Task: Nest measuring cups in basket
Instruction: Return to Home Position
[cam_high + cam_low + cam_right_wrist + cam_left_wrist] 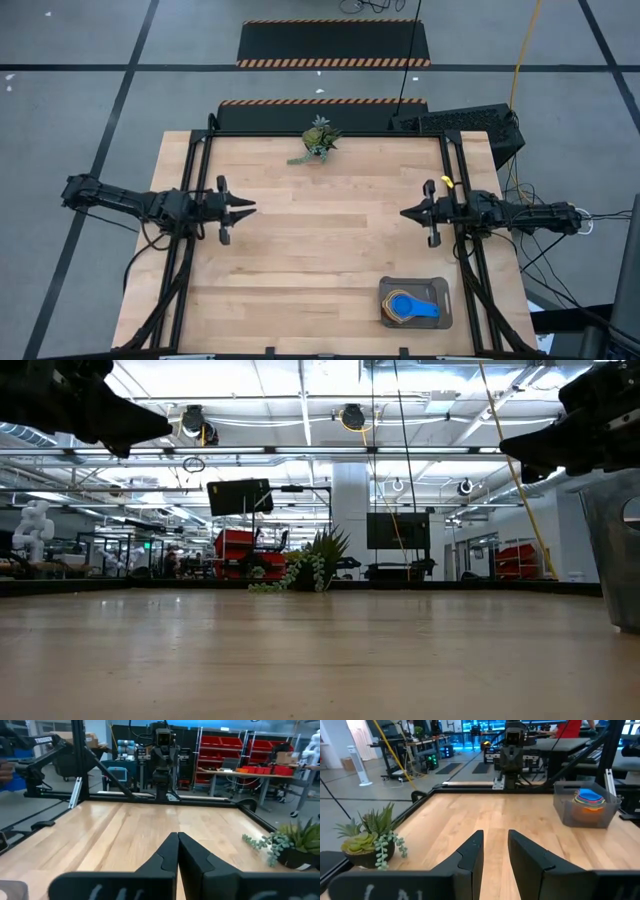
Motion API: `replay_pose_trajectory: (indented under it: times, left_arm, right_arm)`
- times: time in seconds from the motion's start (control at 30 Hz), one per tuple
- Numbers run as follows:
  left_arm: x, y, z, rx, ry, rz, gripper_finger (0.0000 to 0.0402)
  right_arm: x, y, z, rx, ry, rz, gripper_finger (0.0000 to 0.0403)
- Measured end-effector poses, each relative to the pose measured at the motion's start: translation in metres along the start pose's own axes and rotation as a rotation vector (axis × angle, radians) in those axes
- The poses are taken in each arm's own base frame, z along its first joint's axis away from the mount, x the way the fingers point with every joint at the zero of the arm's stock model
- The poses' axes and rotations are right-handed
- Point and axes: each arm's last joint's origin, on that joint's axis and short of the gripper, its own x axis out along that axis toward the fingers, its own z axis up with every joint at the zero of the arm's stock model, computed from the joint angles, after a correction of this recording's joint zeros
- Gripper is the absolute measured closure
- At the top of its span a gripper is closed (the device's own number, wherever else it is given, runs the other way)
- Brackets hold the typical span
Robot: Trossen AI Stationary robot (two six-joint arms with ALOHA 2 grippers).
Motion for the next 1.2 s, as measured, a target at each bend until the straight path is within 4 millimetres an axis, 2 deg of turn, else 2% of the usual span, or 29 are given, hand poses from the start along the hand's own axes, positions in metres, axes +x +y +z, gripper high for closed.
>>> replay_pose_trajectory:
  times: [0.57,0.83,1.2]
  left_arm:
    - [-0.006,0.002,-0.008,0.024,0.060,-0.005,0.0309]
    - [-0.001,-0.001,-0.049,-0.003,-0.005,-0.005,0.0309]
    - [-0.005,0.000,-0.040,0.079,-0.094,-0.070,0.0309]
  right_arm:
    - [0.000,-0.001,0.001,-0.021,-0.013,-0.022,0.0403]
    - [0.000,-0.001,0.001,-0.021,-0.014,-0.021,0.0403]
    - [0.000,-0.001,0.001,-0.021,-0.015,-0.021,0.0403]
